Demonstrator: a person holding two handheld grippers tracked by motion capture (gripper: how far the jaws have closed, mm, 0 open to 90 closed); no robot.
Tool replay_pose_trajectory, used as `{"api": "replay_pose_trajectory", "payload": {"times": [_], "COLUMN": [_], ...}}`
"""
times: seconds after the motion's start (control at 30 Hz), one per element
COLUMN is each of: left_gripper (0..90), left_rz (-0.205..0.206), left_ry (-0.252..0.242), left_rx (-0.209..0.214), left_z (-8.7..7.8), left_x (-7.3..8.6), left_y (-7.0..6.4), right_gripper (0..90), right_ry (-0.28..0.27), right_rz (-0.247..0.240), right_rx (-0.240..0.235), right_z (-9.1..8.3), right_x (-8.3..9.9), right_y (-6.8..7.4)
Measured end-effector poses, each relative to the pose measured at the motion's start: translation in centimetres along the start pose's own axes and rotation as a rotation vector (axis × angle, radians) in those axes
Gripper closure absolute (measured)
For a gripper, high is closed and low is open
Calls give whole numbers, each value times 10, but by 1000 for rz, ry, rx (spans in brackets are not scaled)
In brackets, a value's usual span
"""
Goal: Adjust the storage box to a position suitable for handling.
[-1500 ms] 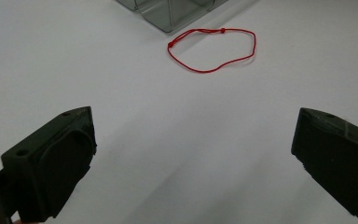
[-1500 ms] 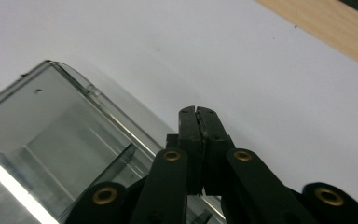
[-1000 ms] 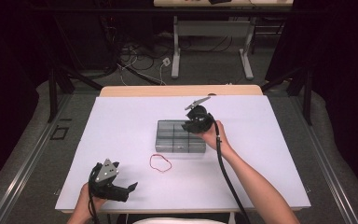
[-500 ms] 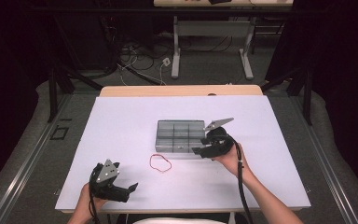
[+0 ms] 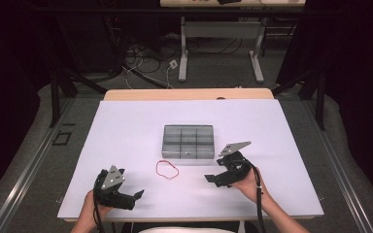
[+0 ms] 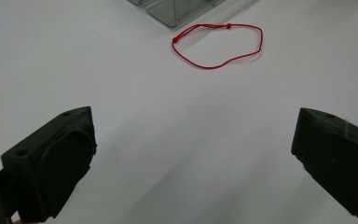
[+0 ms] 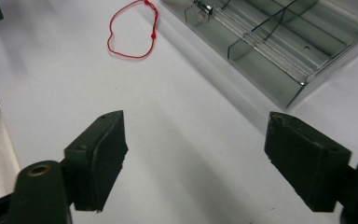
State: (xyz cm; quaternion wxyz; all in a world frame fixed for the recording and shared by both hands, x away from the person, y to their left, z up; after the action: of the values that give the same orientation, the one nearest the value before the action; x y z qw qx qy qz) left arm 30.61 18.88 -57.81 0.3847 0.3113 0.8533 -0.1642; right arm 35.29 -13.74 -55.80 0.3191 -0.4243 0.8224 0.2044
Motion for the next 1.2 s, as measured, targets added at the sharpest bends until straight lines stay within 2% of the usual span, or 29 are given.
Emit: {"api": "replay_pose_trajectory", "payload": {"times": [0.1, 0.23, 0.3, 0.6, 0.7, 0.73, 0.9, 1.2], "left_gripper": [0, 0, 0, 0, 0, 0, 0, 0], "left_rz": [1, 3, 5, 0, 2, 3, 4, 1], "left_ry": [3, 3, 3, 2, 3, 3, 2, 4], "left_rx": [-4, -4, -7, -5, -5, -4, -5, -5], "left_z": [-1, 0, 1, 0, 0, 0, 0, 1], "left_x": [0, 0, 0, 0, 0, -1, -1, 0], "left_y": [0, 0, 0, -1, -1, -1, -1, -1], "right_gripper": [165, 145, 128, 48, 39, 30, 0, 0], "right_ry": [23, 29, 13, 27, 16, 28, 16, 5], "right_rz": [-10, -14, -8, -24, -34, -28, -19, -30], "right_rx": [-31, -38, -46, -76, -66, -68, -85, -87], "right_z": [5, 7, 9, 15, 18, 19, 21, 26], "right_x": [2, 4, 3, 4, 2, 2, 1, 0], "right_y": [1, 2, 3, 6, 6, 6, 6, 7]}}
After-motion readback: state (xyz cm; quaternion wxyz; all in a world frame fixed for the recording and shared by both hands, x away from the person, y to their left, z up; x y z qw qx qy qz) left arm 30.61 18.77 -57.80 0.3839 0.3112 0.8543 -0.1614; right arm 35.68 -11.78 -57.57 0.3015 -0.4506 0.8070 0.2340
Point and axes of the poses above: each handheld gripper's, and its own axes: z roughly forward along the jaws, x roughly out of its underside, y roughly to its left, the point moved 6 cm from there along z, roughly forward along the jaws, and after that the axes turned 7 degrees about -z, right-handed, at the moved point
